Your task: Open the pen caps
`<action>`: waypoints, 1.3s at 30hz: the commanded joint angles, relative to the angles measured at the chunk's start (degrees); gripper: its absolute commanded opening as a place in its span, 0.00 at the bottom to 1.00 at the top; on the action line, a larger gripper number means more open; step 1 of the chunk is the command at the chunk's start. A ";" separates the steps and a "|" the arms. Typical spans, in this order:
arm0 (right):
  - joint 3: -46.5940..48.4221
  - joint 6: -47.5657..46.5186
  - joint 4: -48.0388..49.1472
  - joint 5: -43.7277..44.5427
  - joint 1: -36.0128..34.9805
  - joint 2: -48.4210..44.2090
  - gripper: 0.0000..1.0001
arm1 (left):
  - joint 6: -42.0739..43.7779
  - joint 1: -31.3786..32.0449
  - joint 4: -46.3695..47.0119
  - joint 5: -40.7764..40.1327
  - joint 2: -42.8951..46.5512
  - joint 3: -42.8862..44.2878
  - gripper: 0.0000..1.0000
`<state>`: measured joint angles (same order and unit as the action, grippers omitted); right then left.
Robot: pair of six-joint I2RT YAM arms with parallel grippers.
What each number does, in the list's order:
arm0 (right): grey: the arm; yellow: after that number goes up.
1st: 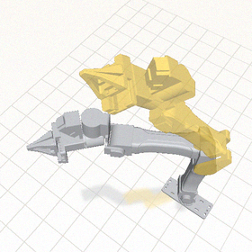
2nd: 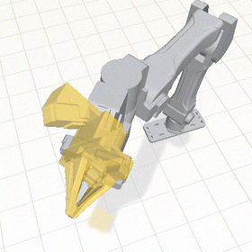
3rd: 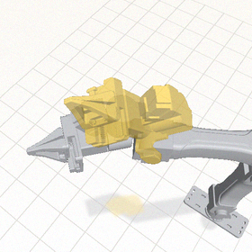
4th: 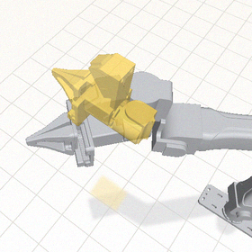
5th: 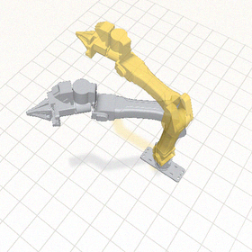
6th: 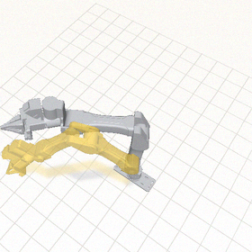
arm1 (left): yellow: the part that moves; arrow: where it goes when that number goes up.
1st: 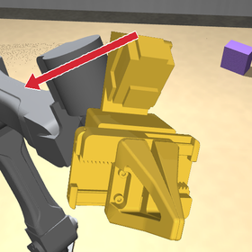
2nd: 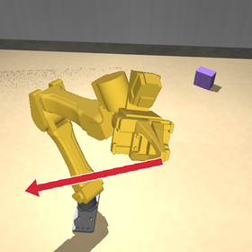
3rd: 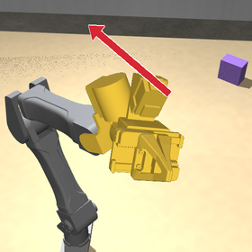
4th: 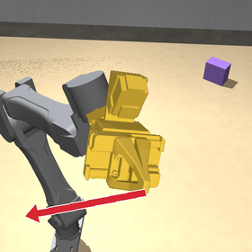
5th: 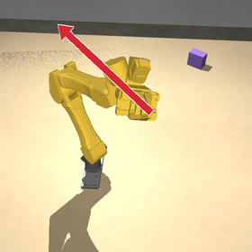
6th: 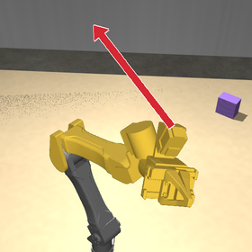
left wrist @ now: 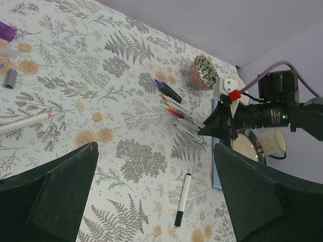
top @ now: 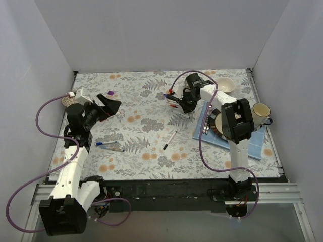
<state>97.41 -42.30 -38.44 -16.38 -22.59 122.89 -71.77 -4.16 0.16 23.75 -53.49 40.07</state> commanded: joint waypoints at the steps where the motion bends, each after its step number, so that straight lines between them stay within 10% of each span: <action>1: 2.09 0.03 -1.03 1.70 -0.88 -1.16 0.29 | 4.36 0.82 -3.68 -0.90 3.75 -1.75 0.98; 13: 0.60 0.03 0.46 1.19 -1.40 -8.53 0.37 | 3.39 1.09 -3.59 1.91 1.82 -1.76 0.98; 21: -20.82 -36.43 -1.72 -18.33 -8.68 -24.34 0.51 | 3.04 1.00 -3.15 3.06 1.38 -2.11 0.98; 25: -27.98 -46.01 -3.13 -13.08 -14.23 -25.08 0.67 | 3.12 1.00 -3.33 2.71 1.55 -2.19 0.98; 39: -15.14 -42.77 -10.34 4.42 -22.94 -9.00 0.58 | 3.39 1.09 -3.68 1.92 2.61 -2.11 0.98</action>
<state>78.91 -84.44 -45.78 -17.67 -43.66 111.37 -69.04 -3.25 -3.05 25.93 -52.29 38.13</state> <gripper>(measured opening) 0.628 0.982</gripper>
